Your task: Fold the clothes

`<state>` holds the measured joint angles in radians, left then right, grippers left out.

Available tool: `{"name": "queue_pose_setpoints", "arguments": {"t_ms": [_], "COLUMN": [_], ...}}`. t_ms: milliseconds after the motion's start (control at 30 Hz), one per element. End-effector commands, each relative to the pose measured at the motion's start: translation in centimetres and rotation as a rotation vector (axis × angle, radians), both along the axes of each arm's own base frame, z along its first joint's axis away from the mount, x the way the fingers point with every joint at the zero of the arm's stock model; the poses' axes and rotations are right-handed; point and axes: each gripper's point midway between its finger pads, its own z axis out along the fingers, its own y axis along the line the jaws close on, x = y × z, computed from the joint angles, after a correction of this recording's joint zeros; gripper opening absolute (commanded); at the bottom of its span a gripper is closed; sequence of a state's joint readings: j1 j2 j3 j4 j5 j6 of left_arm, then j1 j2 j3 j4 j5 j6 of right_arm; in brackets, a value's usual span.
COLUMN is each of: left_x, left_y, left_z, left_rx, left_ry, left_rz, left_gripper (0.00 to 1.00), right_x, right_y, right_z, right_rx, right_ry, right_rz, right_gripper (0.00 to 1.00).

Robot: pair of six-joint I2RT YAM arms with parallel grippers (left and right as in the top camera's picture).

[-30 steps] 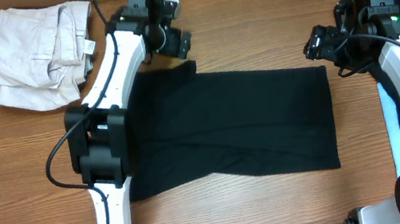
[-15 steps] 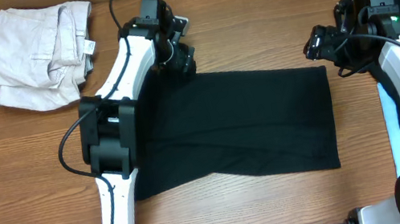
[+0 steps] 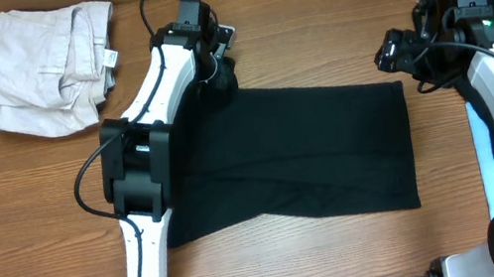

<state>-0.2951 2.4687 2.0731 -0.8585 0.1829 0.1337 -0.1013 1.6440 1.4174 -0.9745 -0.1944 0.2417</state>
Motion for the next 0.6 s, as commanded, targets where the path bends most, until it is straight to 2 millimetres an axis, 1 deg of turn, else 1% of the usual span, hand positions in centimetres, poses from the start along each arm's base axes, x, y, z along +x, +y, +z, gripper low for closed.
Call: {"name": "queue_pose_setpoints", "arguments": {"t_ms": [0,67,133,200,233,267,300,333,400,433,567], "left_x": [1.3,2.1,2.9,3.4,3.7,3.8,3.7,3.6,3.2,3.1,1.7], "left_y": [1.3,1.9,2.3,2.5,2.4,2.4,2.4,2.4,2.4,2.4,2.3], "left_z": [1.1,2.5,4.4,6.6,8.5,9.7,10.3,11.2,12.0,12.1,11.4], "left_rx": [0.080,0.114,0.130,0.133,0.122,0.110,0.103,0.092,0.076,0.073,0.083], "left_ry": [-0.050,-0.080,-0.108,-0.135,-0.151,-0.158,-0.158,-0.157,-0.143,-0.135,-0.077], "left_rz": [0.064,0.100,0.135,0.168,0.192,0.213,0.227,0.252,0.282,0.295,0.319], "left_gripper": [0.04,0.04,0.04,0.04,0.04,0.04,0.04,0.04,0.04,0.04,0.04], "right_x": [0.6,1.1,1.8,2.6,3.2,3.7,3.8,4.2,4.7,4.9,6.3], "right_y": [-0.2,-0.2,-0.3,-0.4,-0.5,-0.5,-0.5,-0.5,-0.6,-0.6,-0.7], "right_z": [0.2,0.3,0.3,-0.2,-1.1,-2.2,-2.6,-4.0,-6.2,-6.9,-10.1], "right_rx": [-0.014,-0.017,-0.019,-0.020,-0.020,-0.018,-0.017,-0.014,-0.011,-0.010,-0.009], "right_ry": [-0.024,-0.044,-0.064,-0.074,-0.070,-0.056,-0.049,-0.026,0.007,0.017,0.029], "right_rz": [0.002,0.002,0.002,0.003,0.002,0.002,0.003,0.002,0.003,0.003,0.004], "right_gripper": [0.87,0.87,0.87,0.87,0.86,0.84,0.84,0.84,0.84,0.83,0.80]}}
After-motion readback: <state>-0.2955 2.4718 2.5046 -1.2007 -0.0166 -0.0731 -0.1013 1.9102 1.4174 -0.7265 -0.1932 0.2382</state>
